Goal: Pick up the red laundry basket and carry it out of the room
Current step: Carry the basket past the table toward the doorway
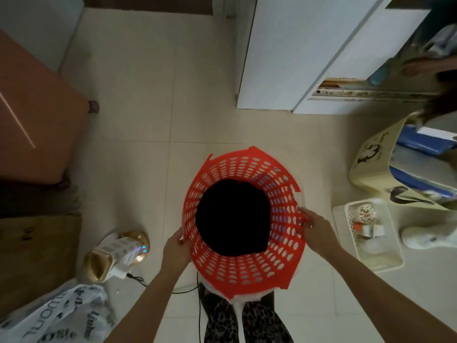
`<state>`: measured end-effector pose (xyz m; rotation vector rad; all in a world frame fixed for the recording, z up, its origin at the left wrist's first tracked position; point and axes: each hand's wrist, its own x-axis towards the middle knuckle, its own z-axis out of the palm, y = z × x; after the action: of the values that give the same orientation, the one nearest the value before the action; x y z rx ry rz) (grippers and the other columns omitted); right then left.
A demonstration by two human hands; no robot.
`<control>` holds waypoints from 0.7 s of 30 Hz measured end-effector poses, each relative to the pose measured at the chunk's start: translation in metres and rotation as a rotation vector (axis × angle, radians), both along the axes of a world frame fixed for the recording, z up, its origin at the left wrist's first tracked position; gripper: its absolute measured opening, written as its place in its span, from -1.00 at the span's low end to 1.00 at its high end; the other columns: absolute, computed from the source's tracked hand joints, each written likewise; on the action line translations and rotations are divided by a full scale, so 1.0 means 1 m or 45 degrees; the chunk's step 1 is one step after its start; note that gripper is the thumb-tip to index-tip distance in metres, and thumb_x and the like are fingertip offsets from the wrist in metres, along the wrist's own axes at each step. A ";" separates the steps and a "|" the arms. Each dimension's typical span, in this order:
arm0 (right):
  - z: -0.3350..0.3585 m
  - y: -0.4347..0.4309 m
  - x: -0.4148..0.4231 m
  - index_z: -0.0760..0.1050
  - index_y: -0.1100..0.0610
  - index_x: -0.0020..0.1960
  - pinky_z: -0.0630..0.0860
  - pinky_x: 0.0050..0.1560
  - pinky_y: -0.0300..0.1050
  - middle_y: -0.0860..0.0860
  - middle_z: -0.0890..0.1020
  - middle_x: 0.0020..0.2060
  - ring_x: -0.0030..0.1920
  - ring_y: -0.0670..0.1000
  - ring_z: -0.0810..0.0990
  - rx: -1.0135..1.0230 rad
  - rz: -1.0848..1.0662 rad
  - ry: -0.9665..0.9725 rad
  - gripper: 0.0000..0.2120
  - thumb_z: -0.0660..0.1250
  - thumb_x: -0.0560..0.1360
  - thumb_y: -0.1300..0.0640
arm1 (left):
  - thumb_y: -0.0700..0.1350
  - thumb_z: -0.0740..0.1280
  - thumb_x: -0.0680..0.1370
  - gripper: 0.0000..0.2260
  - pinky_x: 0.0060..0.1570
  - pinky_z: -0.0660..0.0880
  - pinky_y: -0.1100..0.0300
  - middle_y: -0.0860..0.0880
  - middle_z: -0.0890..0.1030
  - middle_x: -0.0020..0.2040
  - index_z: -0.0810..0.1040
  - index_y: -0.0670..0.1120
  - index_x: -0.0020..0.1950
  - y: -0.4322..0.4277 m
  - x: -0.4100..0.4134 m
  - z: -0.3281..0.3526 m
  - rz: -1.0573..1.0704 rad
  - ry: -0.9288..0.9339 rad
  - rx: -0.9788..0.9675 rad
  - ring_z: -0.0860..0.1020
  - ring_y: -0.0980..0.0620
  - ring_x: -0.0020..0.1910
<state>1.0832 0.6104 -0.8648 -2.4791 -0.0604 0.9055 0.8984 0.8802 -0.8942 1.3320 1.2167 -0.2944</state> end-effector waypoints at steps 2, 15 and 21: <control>-0.016 0.001 0.000 0.50 0.19 0.24 0.47 -0.14 -0.22 0.16 0.68 0.04 -0.25 -0.03 0.57 -0.002 -0.010 0.010 -0.68 0.14 0.58 0.10 | -0.14 0.34 0.54 -0.80 -0.19 0.64 -0.05 0.01 0.70 -0.38 0.55 0.20 -0.04 0.001 0.000 -0.018 -0.022 -0.002 -0.007 0.67 -0.10 -0.30; -0.103 -0.011 -0.011 0.49 0.16 0.23 0.54 0.03 -0.06 0.09 0.69 0.05 -0.18 -0.02 0.61 -0.016 -0.076 0.125 -0.63 0.13 0.57 -0.03 | -0.12 0.33 0.55 -0.77 -0.14 0.64 -0.07 -0.02 0.69 -0.25 0.52 0.22 0.06 -0.007 0.002 -0.107 -0.126 0.048 0.014 0.67 -0.11 -0.25; -0.120 -0.015 -0.013 0.46 0.15 0.27 0.54 0.18 0.14 0.11 0.66 0.12 0.05 0.16 0.66 -0.028 -0.109 0.176 -0.62 0.10 0.58 -0.02 | -0.10 0.32 0.56 -0.82 -0.02 0.61 -0.17 -0.05 0.68 -0.16 0.52 0.14 0.11 -0.016 -0.002 -0.129 -0.132 0.083 -0.009 0.67 -0.17 -0.17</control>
<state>1.0703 0.5956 -0.9852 -2.4122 0.1019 1.0422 0.8967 0.8638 -1.0237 1.3906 1.2014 -0.4184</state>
